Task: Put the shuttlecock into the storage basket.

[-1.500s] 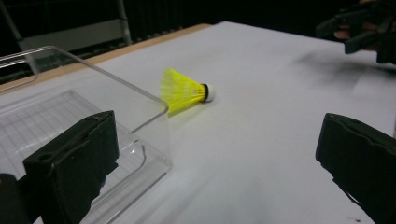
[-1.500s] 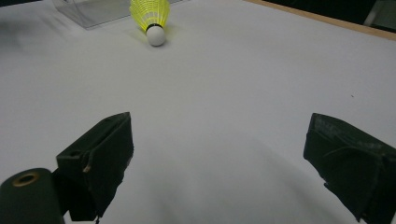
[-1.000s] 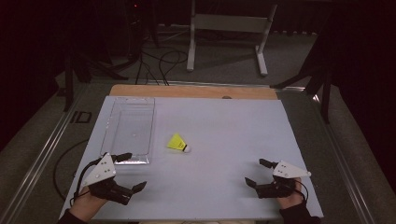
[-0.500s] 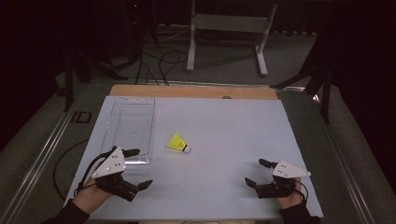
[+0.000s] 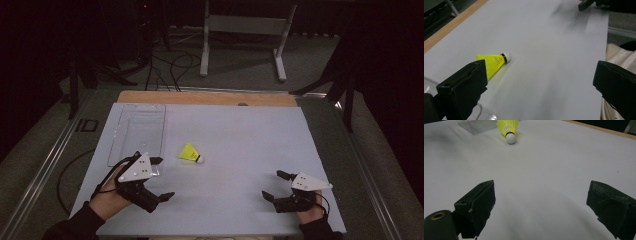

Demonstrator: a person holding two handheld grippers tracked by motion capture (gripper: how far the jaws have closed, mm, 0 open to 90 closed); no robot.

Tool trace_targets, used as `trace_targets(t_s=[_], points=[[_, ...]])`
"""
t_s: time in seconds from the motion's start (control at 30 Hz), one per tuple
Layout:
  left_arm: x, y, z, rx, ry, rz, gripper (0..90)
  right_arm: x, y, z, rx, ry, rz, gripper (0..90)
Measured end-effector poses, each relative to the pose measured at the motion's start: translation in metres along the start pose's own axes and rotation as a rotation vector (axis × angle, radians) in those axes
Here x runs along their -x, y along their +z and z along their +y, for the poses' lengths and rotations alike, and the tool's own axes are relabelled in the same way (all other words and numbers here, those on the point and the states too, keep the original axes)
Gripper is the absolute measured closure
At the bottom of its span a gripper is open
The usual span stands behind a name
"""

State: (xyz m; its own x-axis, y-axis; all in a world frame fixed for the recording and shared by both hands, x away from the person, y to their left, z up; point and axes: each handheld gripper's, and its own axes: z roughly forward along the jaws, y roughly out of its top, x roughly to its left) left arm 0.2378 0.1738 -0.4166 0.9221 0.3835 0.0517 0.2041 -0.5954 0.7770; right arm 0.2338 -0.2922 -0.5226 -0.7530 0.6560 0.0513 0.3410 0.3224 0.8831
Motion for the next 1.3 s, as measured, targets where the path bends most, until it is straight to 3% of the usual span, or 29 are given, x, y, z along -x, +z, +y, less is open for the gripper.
trace_targets(t_s=[0.33,0.53,0.63,0.73,1.3], points=[[-0.003,0.015,0.015,-0.109,0.074,-0.09,0.3,0.0,-0.001,0.001,0.002,0.001,-0.002,8.5],[-0.003,0.026,0.023,-0.157,0.123,-0.133,0.3,-0.001,-0.001,0.001,0.009,-0.001,-0.003,8.5],[-0.005,0.031,0.025,-0.166,0.149,-0.177,0.2,-0.001,-0.002,0.001,0.01,0.0,-0.003,8.5],[-0.005,0.036,0.028,-0.19,0.173,-0.176,0.2,-0.001,-0.002,0.001,0.01,-0.001,-0.002,8.5],[-0.009,0.064,0.048,-0.307,0.231,-0.275,0.2,-0.001,-0.002,0.001,0.013,-0.001,0.001,8.5]])
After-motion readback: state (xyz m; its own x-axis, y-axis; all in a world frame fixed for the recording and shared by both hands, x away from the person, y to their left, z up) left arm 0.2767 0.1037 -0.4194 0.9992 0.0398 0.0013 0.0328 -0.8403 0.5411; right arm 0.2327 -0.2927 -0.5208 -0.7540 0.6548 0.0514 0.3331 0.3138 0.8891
